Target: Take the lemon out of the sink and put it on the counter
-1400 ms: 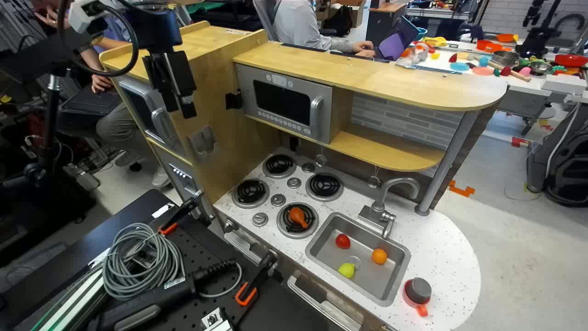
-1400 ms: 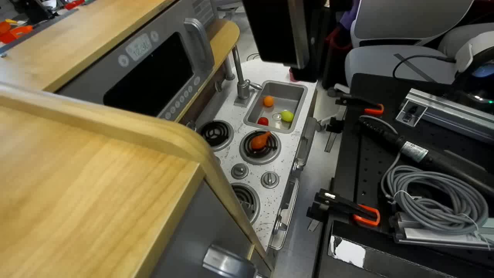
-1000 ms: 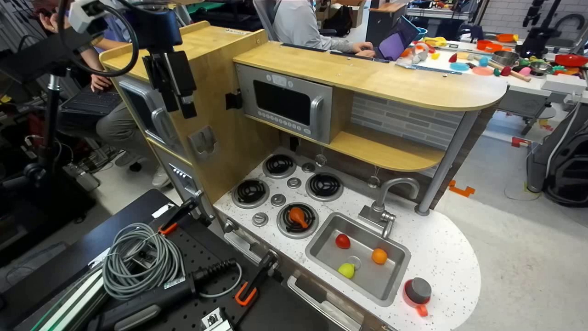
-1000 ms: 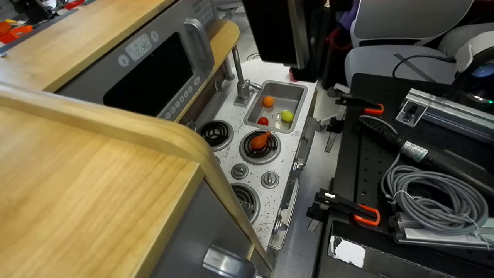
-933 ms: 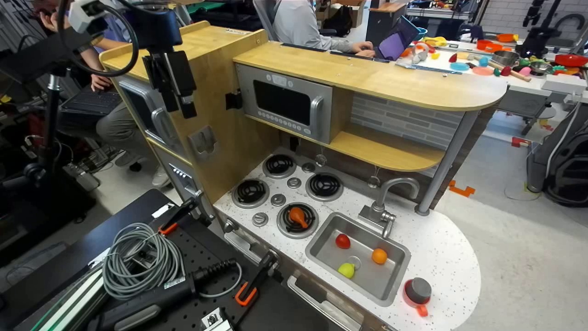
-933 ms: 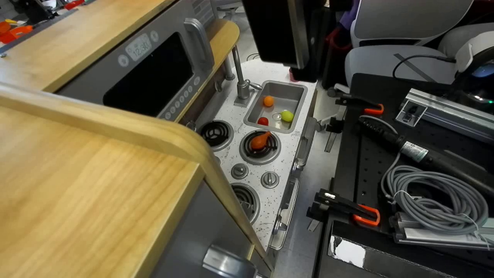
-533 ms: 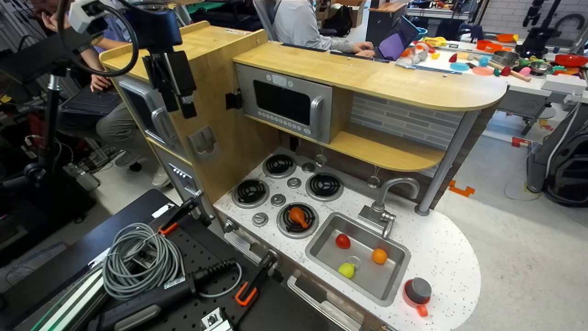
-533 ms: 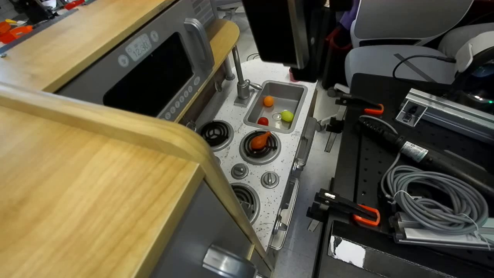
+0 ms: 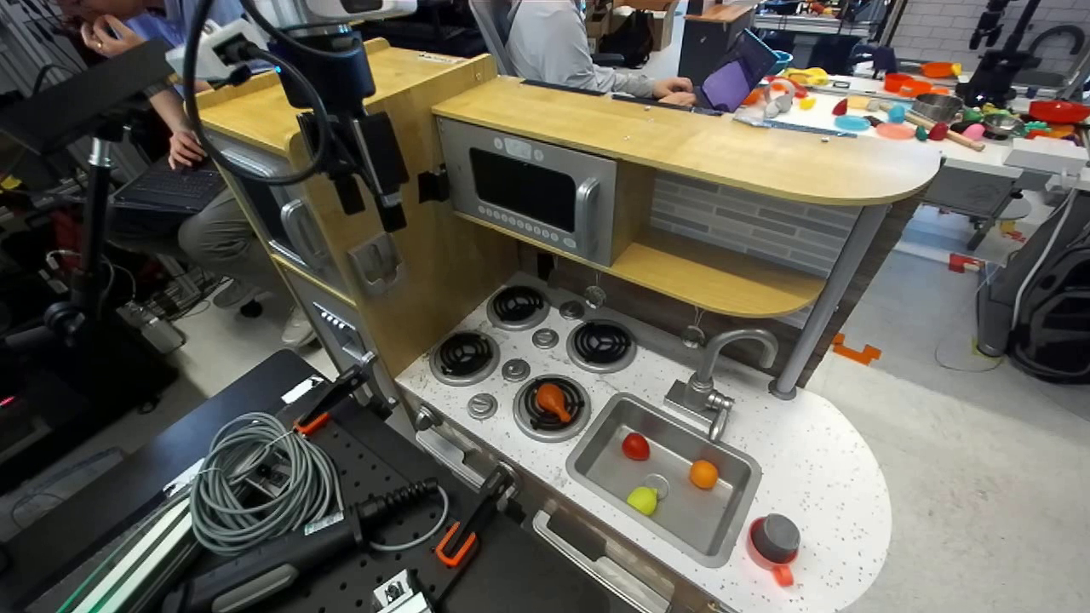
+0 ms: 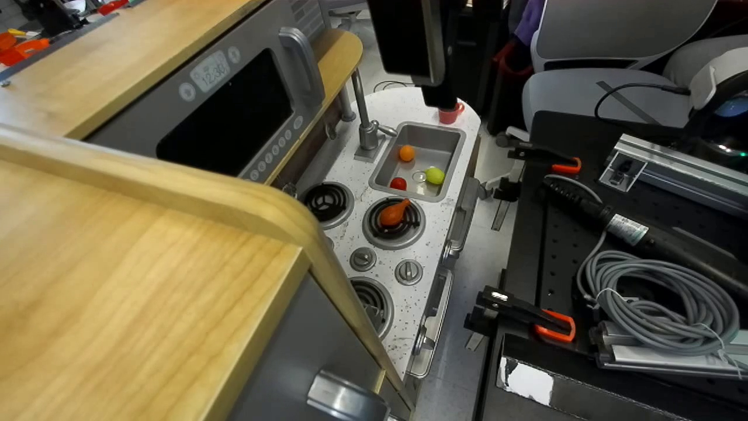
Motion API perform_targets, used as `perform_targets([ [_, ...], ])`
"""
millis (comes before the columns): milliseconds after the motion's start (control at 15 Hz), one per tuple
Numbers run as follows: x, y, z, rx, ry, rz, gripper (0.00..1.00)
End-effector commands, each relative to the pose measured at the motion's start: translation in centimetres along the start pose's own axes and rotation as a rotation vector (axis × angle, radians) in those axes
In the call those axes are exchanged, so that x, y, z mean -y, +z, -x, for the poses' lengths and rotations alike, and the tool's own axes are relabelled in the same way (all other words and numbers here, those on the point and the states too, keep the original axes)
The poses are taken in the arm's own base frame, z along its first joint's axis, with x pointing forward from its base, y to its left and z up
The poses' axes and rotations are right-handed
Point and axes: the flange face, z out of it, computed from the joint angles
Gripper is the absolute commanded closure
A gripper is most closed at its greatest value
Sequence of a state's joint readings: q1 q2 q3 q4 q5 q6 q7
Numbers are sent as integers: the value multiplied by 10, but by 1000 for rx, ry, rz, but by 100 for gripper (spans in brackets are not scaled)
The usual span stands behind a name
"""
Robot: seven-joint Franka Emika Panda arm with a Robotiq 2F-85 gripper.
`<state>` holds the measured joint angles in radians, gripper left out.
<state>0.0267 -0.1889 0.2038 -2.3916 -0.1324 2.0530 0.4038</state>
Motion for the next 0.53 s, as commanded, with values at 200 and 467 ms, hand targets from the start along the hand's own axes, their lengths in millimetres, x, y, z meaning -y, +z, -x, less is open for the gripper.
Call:
perform_targets([
  [200,-99,64,-20,56,-46,-74,0],
  [467,-154,128,-29,128,-58,-103,0],
])
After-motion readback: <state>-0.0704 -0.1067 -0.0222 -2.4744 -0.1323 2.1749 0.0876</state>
